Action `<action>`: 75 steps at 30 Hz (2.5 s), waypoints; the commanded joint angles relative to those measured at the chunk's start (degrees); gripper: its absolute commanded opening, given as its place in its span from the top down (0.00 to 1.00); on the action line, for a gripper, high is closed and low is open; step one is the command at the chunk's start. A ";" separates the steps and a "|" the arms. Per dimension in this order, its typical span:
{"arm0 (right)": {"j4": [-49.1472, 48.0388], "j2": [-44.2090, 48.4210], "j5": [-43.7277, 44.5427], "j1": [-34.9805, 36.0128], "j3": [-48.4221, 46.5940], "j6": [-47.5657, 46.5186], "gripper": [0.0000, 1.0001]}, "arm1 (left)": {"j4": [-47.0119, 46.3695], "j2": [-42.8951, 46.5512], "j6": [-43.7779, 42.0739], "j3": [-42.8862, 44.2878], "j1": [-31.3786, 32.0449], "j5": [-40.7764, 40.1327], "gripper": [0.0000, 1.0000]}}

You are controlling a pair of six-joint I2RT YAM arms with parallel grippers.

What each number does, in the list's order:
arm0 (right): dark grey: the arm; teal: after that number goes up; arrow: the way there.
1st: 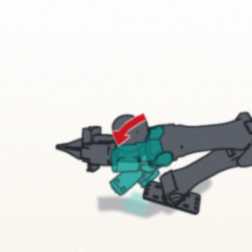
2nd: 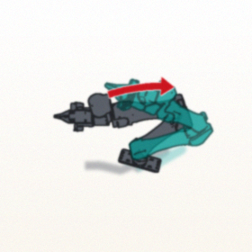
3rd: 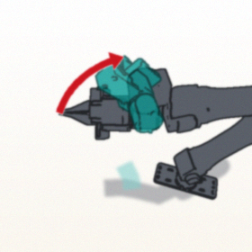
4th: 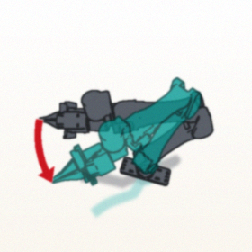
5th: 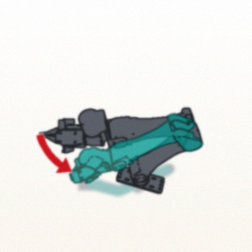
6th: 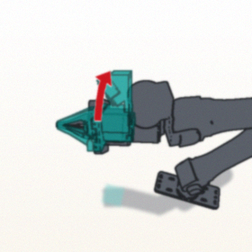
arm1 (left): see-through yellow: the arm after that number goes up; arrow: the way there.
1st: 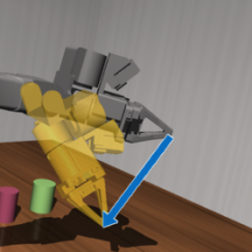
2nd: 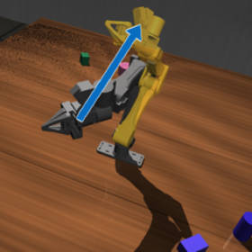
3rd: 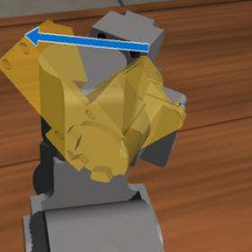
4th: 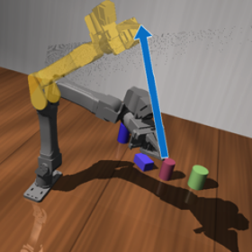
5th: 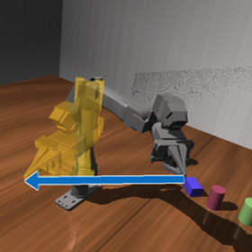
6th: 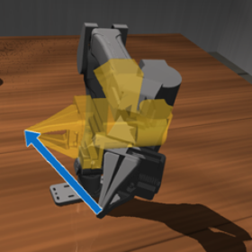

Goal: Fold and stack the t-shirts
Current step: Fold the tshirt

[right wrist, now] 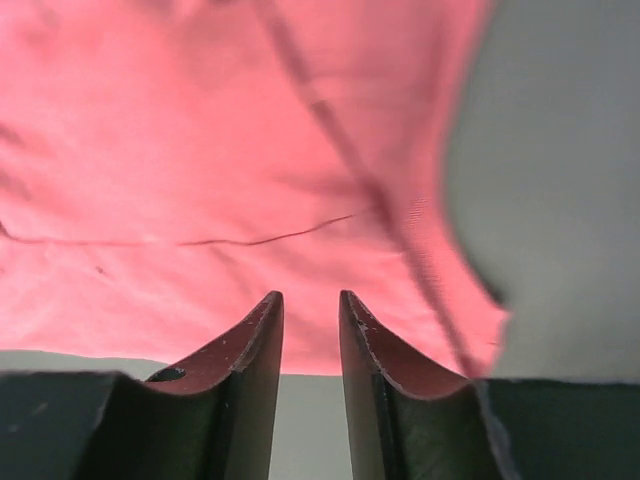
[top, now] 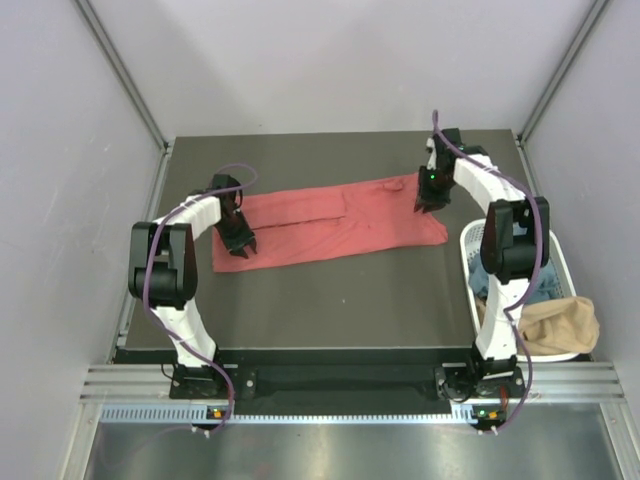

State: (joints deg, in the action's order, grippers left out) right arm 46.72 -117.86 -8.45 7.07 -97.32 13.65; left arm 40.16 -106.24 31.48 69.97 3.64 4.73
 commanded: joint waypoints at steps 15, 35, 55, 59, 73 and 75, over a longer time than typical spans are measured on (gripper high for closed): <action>-4.00 8.43 3.97 5.32 26.83 -1.52 0.61 | 3.34 2.96 -0.99 -8.45 -3.02 -0.69 0.64; -3.56 1.00 -2.35 1.72 0.75 -0.12 0.44 | 4.84 8.23 -1.86 -9.77 -3.20 0.71 0.64; -14.72 -15.90 -20.11 -0.57 -15.80 2.70 0.43 | 1.15 17.90 -4.50 -8.72 -2.85 10.21 0.62; -16.13 -17.05 -21.87 -0.83 -15.71 2.87 0.44 | 1.32 17.82 -4.33 -8.80 -2.85 10.12 0.62; -16.66 -15.38 -21.08 -3.29 -15.36 0.41 0.44 | 1.94 17.99 -4.06 -9.68 -2.85 9.68 0.62; -16.57 -15.82 -21.78 -3.20 -15.97 0.50 0.44 | 1.94 17.64 -3.89 -9.77 -2.85 9.86 0.62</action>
State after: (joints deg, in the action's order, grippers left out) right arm 32.12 -134.89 -29.28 4.19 -110.69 15.51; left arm 41.23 -90.50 27.92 60.40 0.80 14.13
